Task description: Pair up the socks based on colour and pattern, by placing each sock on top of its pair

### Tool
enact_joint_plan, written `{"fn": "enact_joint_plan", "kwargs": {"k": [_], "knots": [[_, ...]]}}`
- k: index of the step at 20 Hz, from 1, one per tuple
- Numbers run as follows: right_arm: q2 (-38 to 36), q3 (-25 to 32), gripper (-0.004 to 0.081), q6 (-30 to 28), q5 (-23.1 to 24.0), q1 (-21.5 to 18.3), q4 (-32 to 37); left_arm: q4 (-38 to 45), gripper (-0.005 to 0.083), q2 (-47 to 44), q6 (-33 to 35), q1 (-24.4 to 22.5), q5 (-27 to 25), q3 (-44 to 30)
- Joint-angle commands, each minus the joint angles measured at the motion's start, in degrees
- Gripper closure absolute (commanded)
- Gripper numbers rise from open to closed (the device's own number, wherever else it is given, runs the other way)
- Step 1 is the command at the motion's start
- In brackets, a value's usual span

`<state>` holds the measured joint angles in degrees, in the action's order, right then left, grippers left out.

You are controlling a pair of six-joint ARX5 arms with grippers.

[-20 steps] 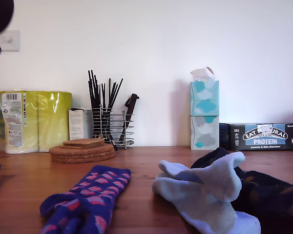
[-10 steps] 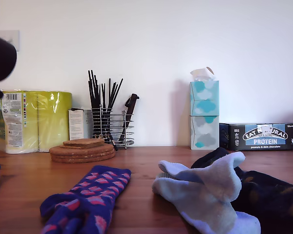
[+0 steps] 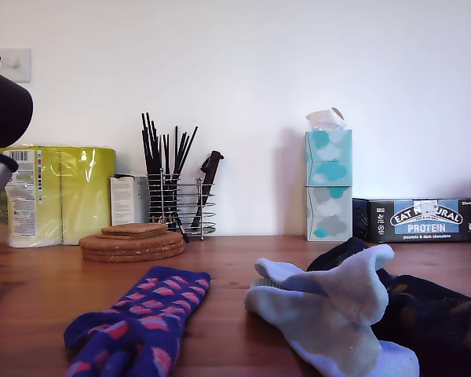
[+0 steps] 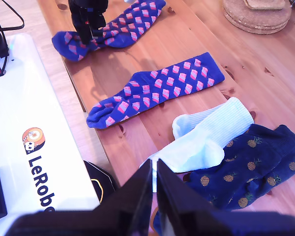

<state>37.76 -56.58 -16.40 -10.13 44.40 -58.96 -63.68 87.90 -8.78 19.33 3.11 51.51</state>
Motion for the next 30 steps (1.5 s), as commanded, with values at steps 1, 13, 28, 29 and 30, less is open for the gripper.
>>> {"fn": "enact_joint_plan", "kwargs": {"k": [1,13,28,29,30], "knots": [[0.0,0.4,0.0783,-0.1,-0.2,0.3,0.4,0.6,0.0794,0.5,1.5,-0.1,3.5,5.0],[0.0,0.4,0.0783,-0.1,-0.2,0.3,0.9,19.5,0.0794,2.6,5.2,1.0,24.1,29.4],[0.0,0.4,0.0783,0.1,-0.3,0.3,1.3,4.5,0.0795,3.8,31.8,8.2,25.0,29.4],[0.0,0.4,0.0783,0.1,-0.3,0.3,1.3,2.1,0.0795,3.9,31.8,8.6,25.0,29.4],[0.0,0.4,0.0783,0.1,-0.3,0.3,1.3,0.0,0.0795,4.1,31.8,9.1,25.1,29.4]]}}
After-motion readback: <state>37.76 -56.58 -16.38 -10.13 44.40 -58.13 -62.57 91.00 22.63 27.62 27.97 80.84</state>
